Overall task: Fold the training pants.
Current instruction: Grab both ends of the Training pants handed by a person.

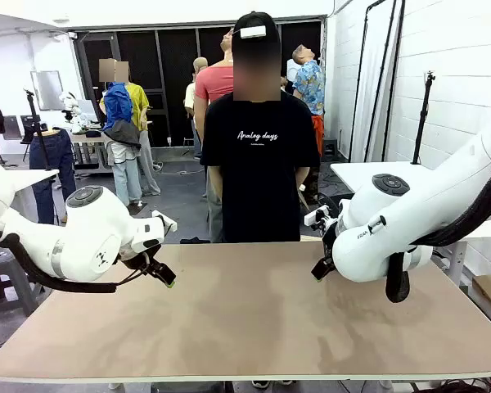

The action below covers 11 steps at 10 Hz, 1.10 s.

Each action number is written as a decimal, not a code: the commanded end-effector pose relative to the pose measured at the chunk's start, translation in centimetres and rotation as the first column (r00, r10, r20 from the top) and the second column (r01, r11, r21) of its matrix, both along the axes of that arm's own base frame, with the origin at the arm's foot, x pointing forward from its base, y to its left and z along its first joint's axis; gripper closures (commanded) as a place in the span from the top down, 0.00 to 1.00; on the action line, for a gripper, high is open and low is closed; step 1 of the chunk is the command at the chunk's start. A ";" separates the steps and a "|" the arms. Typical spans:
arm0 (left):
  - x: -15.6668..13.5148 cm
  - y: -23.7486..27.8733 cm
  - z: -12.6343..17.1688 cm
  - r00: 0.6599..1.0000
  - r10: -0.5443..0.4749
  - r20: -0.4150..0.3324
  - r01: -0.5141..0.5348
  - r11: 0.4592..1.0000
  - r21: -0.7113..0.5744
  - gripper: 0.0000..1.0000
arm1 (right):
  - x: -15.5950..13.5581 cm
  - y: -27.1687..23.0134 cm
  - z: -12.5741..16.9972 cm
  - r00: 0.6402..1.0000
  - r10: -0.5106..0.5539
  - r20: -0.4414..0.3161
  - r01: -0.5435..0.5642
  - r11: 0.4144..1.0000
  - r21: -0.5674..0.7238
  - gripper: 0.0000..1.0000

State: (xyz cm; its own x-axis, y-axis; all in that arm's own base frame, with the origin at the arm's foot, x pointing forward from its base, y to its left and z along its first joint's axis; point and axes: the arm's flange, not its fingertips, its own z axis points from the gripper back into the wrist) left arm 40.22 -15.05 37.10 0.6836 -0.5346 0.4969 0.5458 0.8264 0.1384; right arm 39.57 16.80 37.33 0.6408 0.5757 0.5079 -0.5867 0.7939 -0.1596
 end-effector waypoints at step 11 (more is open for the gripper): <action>0.0 0.0 0.0 1.000 0.000 0.000 0.000 1.000 0.000 1.00 | 0.0 0.0 0.0 1.000 0.000 0.000 0.000 1.000 0.000 1.00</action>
